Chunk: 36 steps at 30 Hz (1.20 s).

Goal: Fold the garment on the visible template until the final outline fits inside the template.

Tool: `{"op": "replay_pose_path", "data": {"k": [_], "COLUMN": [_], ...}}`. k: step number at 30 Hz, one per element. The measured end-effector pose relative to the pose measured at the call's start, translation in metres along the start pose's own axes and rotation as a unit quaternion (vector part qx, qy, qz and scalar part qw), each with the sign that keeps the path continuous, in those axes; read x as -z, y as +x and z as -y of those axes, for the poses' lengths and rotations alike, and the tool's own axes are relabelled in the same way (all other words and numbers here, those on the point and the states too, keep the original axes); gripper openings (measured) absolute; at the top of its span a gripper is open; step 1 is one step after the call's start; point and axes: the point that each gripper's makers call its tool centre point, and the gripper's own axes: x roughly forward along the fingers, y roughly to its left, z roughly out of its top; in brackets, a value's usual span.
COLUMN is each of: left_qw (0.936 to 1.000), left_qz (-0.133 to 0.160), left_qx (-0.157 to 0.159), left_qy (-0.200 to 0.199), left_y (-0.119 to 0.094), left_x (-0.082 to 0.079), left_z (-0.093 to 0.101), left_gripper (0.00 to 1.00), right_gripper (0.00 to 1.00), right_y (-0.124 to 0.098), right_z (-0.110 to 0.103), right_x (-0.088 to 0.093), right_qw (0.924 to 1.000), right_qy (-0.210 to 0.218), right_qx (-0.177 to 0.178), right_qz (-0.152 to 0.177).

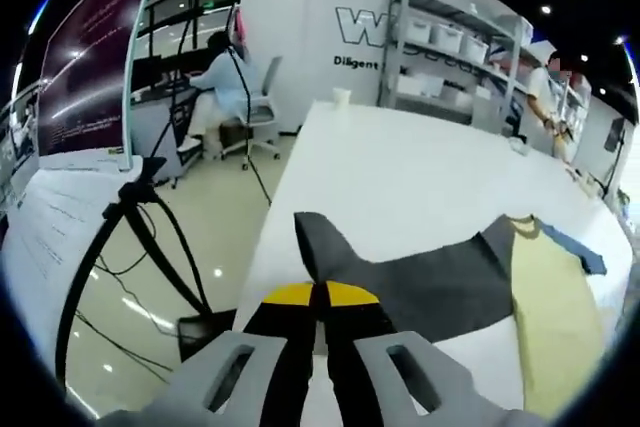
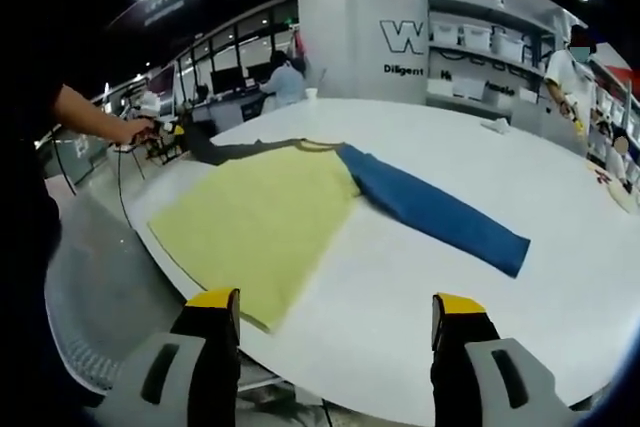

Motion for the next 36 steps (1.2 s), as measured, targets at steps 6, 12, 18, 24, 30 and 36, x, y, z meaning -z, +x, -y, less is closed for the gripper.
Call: {"op": "replay_pose_path", "data": {"k": [6,12,18,24,30,36], "left_qw": [0.9993,0.9985,0.9973,0.9950,0.9908,0.9850], "left_qz": [0.027,0.048,0.066,0.079,0.091,0.109], "left_qx": [0.020,0.026,0.022,0.032,0.059,0.106], "left_qy": [-0.017,0.002,0.023,0.052,0.081,0.082], "left_y": [-0.016,-0.032,-0.049,-0.063,-0.068,-0.075], "left_x": [-0.024,-0.038,-0.050,-0.059,-0.074,-0.095], "left_z": [0.014,0.022,0.025,0.037,0.063,0.107], "left_gripper": [0.01,0.01,0.01,0.01,0.01,0.01], "right_gripper": [0.77,0.76,0.76,0.76,0.76,0.78], "right_y": [-0.003,-0.011,-0.015,-0.016,-0.016,-0.016], "right_z": [0.002,0.012,0.014,0.015,0.013,0.010], "right_x": [0.002,0.004,0.006,0.006,0.005,0.004], "right_qw": [1.0000,0.9997,0.9996,0.9992,0.9994,0.9996], "right_qy": [0.005,0.016,0.020,0.026,0.022,0.006], "right_qx": [0.004,0.015,0.017,0.020,0.016,0.013], "right_qz": [0.007,0.014,0.014,0.020,0.023,0.022]}}
